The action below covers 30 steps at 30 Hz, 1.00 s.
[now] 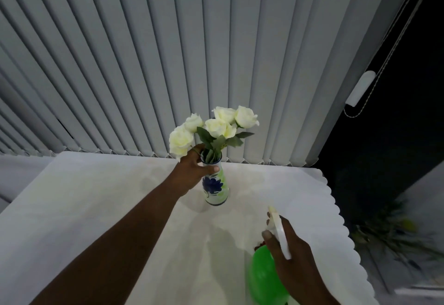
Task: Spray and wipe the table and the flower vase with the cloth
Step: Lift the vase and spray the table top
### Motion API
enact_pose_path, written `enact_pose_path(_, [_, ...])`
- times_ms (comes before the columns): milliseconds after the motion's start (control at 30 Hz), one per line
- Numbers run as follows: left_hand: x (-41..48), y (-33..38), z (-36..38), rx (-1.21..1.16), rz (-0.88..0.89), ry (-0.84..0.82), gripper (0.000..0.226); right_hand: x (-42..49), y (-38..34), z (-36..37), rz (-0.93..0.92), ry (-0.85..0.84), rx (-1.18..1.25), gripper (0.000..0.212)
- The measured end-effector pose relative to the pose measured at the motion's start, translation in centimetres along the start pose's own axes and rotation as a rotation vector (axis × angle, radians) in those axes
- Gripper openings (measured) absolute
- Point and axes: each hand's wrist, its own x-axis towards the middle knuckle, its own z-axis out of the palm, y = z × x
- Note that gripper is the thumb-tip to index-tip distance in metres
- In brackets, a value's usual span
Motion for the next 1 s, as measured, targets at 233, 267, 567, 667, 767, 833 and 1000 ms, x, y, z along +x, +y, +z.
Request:
enact_pose_path(233, [5.5,-4.9,1.1,0.033,-0.082,-0.023,0.069,3.2,1.3,2.4,0.058,-0.015,0.074,0.035])
enact_pose_path(267, [6.1,-5.6,1.1,0.036,-0.097,-0.025,0.07,3.5,1.4,2.7,0.073,-0.012,0.097,0.035])
enact_pose_path(567, [8.4,-9.0,1.8,0.031,-0.172,-0.032,0.069,4.6,2.3,3.5,0.119,-0.007,0.116,0.04])
enact_pose_path(667, [8.5,-9.6,1.9,0.021,-0.178,-0.038,0.07,4.8,2.8,3.7,0.118,-0.002,0.11,0.036])
enact_pose_path(767, [8.6,-9.9,1.9,0.012,-0.177,-0.039,0.068,4.9,2.5,3.9,0.106,0.008,0.117,0.046])
enact_pose_path(833, [8.7,-10.0,1.8,0.008,-0.172,-0.04,0.067,5.0,2.4,4.0,0.103,0.006,0.126,0.048])
enact_pose_path(1000, [7.8,-9.9,2.0,0.041,-0.187,-0.018,0.079,5.1,1.7,4.5,0.089,0.0,0.083,0.043])
